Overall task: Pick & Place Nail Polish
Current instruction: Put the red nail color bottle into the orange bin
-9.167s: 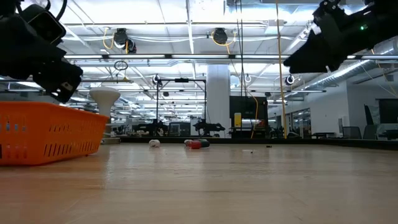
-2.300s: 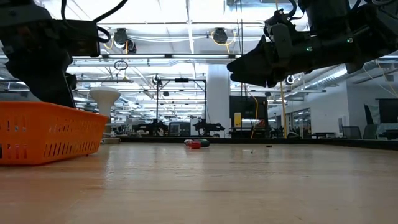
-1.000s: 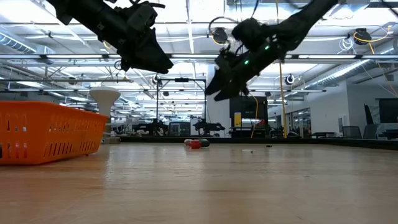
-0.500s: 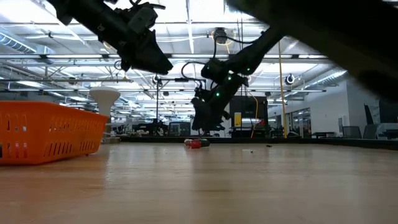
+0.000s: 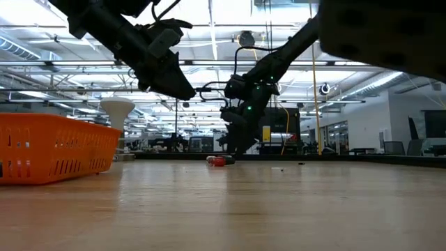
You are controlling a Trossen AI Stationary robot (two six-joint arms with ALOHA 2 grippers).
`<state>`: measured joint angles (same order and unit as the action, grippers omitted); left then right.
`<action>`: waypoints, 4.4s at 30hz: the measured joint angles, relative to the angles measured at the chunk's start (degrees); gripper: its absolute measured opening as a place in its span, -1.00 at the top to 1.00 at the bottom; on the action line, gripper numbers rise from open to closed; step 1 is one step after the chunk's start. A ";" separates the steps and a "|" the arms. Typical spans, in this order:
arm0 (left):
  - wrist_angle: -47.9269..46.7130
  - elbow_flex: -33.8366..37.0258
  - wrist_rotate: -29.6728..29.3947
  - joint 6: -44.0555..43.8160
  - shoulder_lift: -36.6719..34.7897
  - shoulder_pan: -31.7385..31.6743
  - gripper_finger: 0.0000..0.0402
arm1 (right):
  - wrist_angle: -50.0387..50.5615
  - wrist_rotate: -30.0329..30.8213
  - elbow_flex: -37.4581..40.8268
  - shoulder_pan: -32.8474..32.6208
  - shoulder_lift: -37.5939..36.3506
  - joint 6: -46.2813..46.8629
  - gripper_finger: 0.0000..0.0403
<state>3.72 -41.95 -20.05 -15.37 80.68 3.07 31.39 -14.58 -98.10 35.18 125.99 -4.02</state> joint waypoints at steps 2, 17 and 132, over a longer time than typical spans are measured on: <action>-0.05 0.00 0.00 -0.18 0.00 0.00 0.34 | 2.40 -0.91 0.00 -0.04 0.00 -1.63 -0.34; 0.34 0.00 0.43 -1.17 0.00 0.01 0.34 | -8.94 5.40 0.02 -1.16 -0.48 0.12 -0.34; 14.95 -0.02 3.55 -21.86 0.31 -1.21 0.34 | -26.47 34.49 27.89 -39.92 -28.15 -18.57 0.77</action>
<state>18.67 -41.98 -16.51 -37.23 80.99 1.86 4.92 19.91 -70.22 -4.75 97.84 -22.59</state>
